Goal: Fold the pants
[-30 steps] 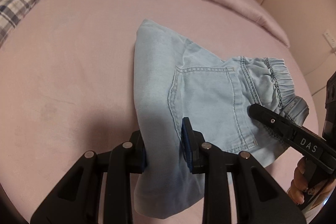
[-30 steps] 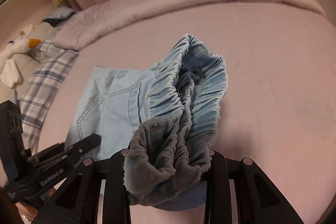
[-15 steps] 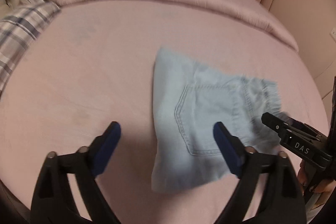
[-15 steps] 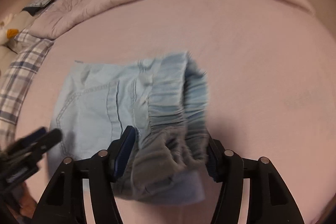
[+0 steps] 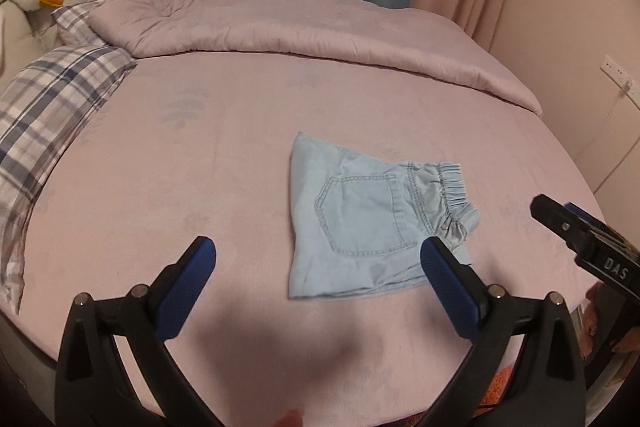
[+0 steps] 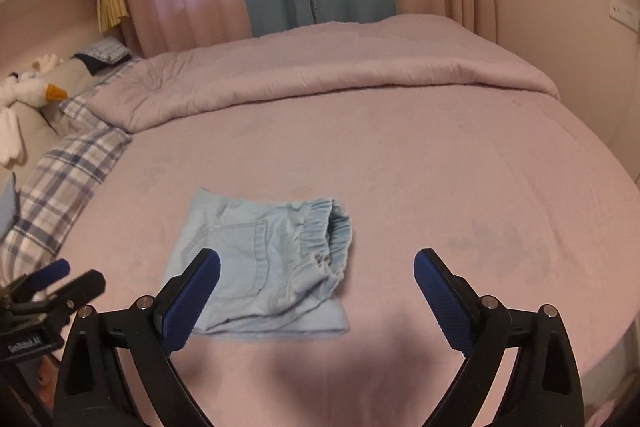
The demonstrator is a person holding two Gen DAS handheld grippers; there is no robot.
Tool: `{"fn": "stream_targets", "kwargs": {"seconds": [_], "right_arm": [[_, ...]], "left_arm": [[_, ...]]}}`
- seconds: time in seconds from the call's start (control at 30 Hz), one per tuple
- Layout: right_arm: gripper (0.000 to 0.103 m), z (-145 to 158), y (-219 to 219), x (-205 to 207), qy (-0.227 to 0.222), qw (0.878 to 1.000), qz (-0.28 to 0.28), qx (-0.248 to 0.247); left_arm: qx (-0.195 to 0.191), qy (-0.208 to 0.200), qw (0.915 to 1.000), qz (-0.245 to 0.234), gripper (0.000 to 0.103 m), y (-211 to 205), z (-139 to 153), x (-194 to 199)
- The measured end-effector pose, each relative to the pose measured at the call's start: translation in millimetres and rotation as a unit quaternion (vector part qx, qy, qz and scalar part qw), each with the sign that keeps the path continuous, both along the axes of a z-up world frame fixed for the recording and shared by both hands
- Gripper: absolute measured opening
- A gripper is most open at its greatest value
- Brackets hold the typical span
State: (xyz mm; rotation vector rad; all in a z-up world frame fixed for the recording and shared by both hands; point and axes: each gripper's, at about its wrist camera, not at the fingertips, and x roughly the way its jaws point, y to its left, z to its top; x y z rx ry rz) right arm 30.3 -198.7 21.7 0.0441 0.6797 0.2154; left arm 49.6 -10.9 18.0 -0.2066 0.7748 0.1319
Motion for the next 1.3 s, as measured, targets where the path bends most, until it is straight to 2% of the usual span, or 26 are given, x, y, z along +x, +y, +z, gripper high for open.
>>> {"fn": "stream_targets", "kwargs": {"seconds": [0.1,0.27,0.53,1.13,1.3], "right_arm": [[0.097,-1,1,1,0.007,1.0,-0.002,0.01],[0.097,-9,11,0,0.009,1.0,-0.016,-0.012],[0.097,-17,23,-6,0.019,0.999,-0.012,-0.025],[0.097,-22,29,-7,0.034,0.999,-0.018,-0.018],[0.097,-22,29,-8,0.033,0.999,-0.02,-0.019]], "left_arm": [[0.003,-0.002,0.9999,0.015,0.102,0,-1,-6],[-0.011,0.007,0.9998,0.012,0.102,2,-4,-9],[0.007,0.013,0.9999,0.008,0.102,-2,-5,-13],[-0.038,0.009,0.9993,-0.002,0.102,8,-4,-19],[-0.038,0.013,0.9992,-0.003,0.102,8,-5,-19]]}}
